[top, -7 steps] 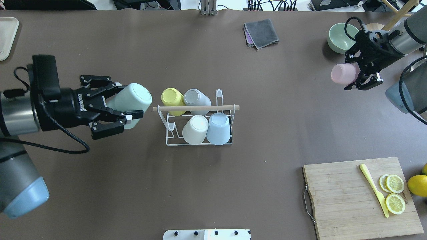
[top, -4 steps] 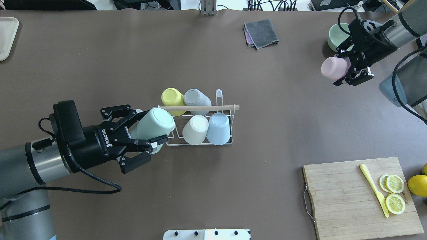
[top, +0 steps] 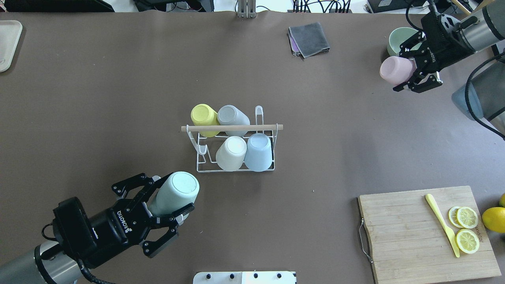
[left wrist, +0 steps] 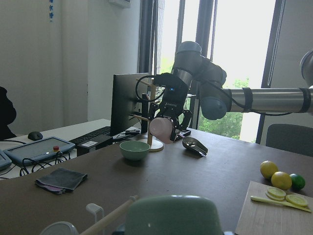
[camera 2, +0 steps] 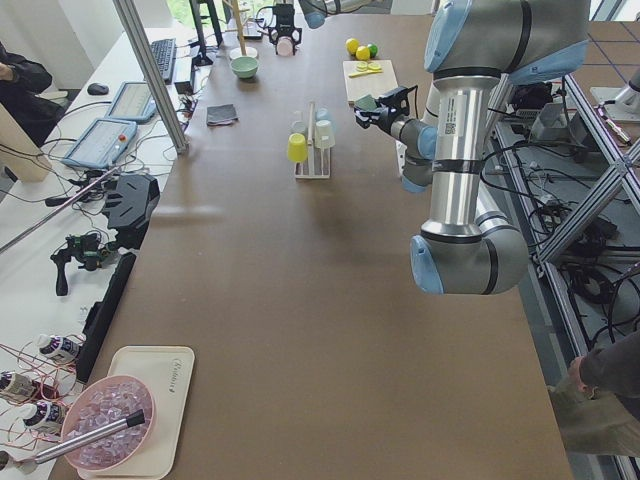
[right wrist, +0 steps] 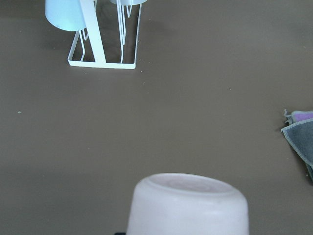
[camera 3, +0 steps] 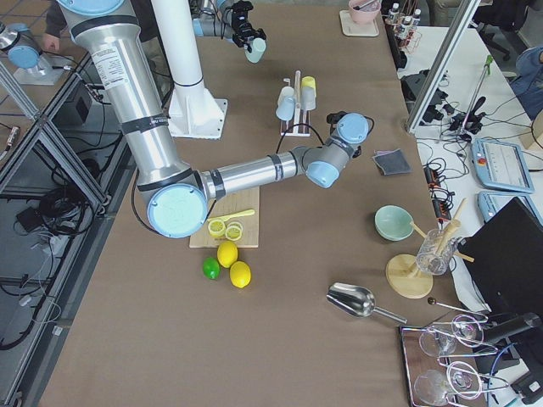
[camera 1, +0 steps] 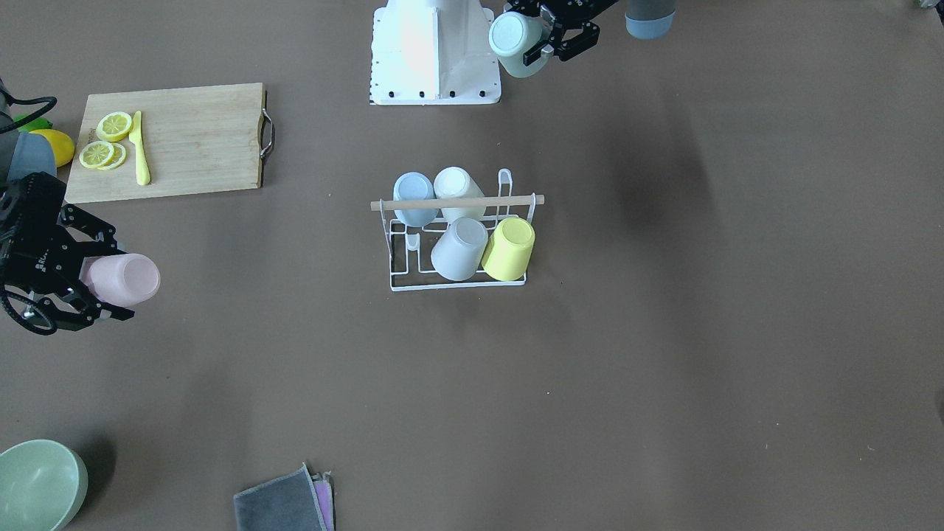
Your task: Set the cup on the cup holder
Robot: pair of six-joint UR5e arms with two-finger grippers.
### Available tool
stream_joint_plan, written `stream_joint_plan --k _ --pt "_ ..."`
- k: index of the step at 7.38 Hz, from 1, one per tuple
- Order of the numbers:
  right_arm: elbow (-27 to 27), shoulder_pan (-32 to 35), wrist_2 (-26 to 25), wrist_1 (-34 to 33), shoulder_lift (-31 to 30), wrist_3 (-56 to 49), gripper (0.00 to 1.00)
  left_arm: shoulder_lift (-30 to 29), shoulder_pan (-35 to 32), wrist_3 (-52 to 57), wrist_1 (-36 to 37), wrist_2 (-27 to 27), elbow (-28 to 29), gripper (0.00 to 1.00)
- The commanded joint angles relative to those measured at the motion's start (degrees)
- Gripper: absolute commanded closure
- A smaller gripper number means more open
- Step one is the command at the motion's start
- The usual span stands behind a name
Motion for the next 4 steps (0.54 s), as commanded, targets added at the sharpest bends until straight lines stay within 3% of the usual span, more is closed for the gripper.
stream_joint_plan --k 1,3,4 --pt "-1.04 -0.09 -0.24 11.40 0.75 12.69 1.00 -0.40 0.40 2.48 -2.26 3.07 2.41 1.00" --pt "-1.13 -0.18 -0.68 21.58 1.54 24.46 1.00 -2.06 -0.13 3.88 -3.67 3.52 2.94 1.00" --pt "-1.22 -1.13 -3.91 28.34 1.89 31.66 1.00 -2.68 -1.08 4.94 -4.54 3.52 3.21 1.00"
